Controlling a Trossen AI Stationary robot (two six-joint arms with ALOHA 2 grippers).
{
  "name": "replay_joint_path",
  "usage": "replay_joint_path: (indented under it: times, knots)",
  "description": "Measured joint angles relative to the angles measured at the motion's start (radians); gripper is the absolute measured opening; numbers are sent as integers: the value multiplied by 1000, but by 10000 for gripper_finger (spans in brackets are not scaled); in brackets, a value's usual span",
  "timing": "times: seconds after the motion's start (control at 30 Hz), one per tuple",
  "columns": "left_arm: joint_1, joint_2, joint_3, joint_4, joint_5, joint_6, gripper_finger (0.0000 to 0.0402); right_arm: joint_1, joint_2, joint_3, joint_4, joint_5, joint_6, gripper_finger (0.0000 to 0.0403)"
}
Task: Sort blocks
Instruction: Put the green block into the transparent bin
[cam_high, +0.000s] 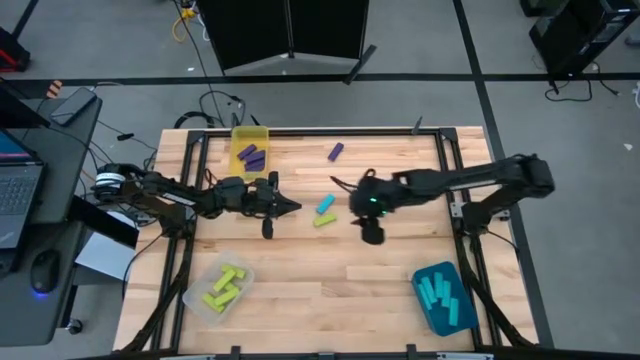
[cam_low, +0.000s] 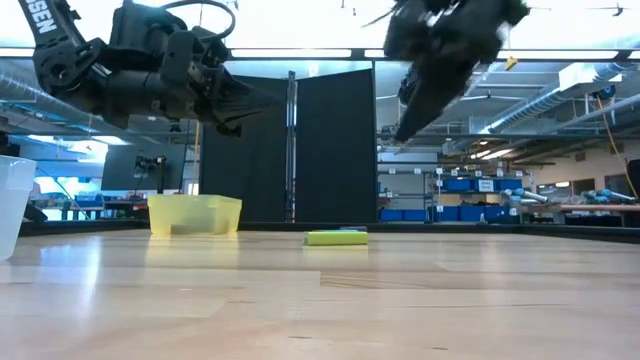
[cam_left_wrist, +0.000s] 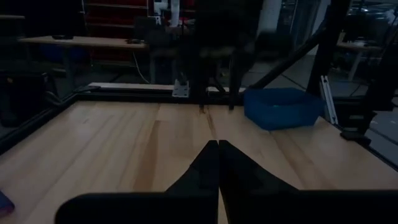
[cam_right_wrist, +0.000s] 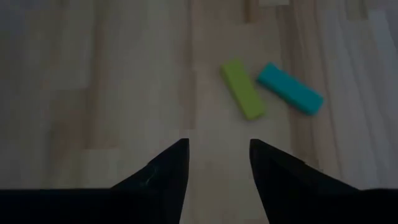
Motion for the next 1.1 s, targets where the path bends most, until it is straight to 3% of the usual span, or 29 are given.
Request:
replay_joint_path:
  times: [0.2, 0.53, 1.1]
  knots:
    - [0, 0, 0, 1, 0, 2, 10, -81, 182, 0, 224, -92, -84, 190]
    - [0, 0, 0, -13, 0, 1, 10, -140, 351, 0, 321, -101, -170, 206]
    - [0, 0, 1, -23, 0, -19, 10, -143, 465, 1, 393, -101, -216, 192]
